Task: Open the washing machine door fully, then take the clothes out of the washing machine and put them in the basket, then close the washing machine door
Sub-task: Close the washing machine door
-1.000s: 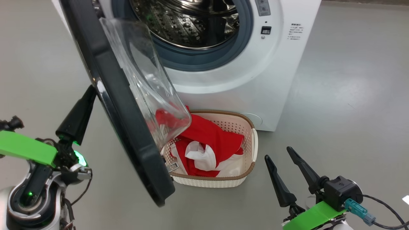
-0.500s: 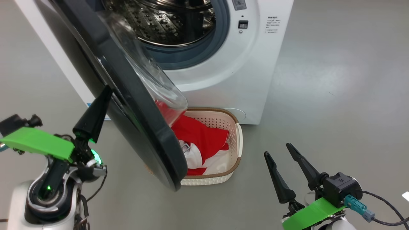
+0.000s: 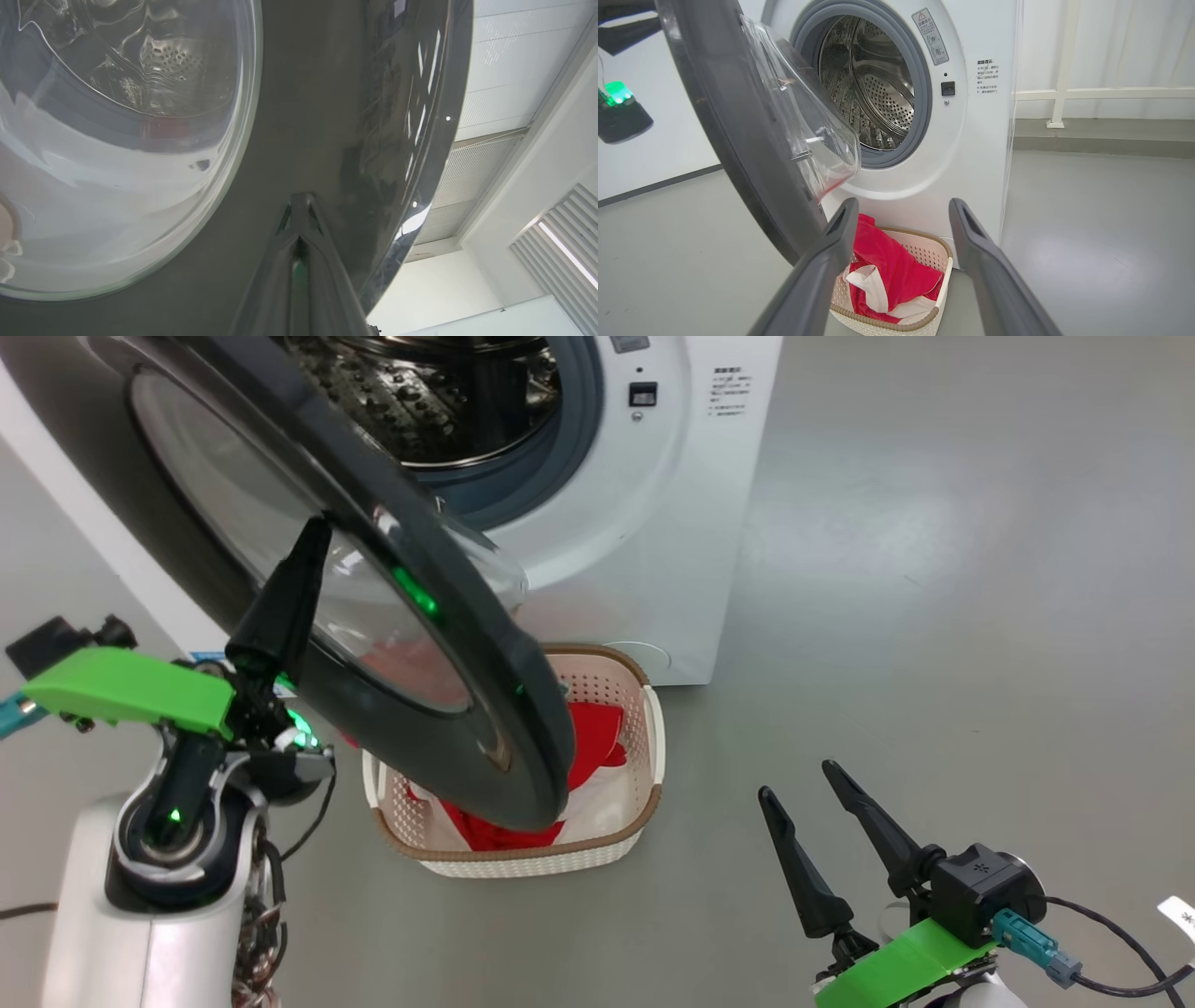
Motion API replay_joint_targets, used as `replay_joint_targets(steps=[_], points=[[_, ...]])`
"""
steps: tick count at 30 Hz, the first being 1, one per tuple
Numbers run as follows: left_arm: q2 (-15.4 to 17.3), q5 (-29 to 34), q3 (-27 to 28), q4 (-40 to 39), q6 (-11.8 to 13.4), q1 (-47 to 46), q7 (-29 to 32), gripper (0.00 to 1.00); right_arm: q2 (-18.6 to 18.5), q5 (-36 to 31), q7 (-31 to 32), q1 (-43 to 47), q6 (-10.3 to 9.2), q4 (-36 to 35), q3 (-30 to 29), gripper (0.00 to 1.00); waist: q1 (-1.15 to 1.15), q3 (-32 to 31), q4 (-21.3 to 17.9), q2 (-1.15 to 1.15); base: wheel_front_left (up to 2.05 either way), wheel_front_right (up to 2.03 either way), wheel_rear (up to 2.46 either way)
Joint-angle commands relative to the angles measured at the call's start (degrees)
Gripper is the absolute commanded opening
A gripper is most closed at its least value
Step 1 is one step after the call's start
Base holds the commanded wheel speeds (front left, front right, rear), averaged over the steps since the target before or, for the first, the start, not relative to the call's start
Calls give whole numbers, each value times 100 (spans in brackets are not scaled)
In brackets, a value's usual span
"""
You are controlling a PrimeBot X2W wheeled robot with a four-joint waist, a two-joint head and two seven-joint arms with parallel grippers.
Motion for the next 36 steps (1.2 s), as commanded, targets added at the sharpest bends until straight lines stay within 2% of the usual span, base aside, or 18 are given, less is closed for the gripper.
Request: replay_joint_targets(steps=[1, 17, 36], points=[[66, -84, 48, -81, -132, -345, -24, 0, 11, -32, -78, -233, 26, -127, 128, 100, 0, 25, -113, 0, 0, 0, 0], [100, -139, 73, 753, -472, -1136, -354, 0, 11, -15, -78, -335, 26, -174, 171, 100, 0, 347, -698, 0, 0, 0, 0], [453, -137, 443, 1291, -733, -1901, -496, 0, 11, 1, -78, -545, 26, -313, 223, 100, 0, 758, -1386, 0, 0, 0, 0]])
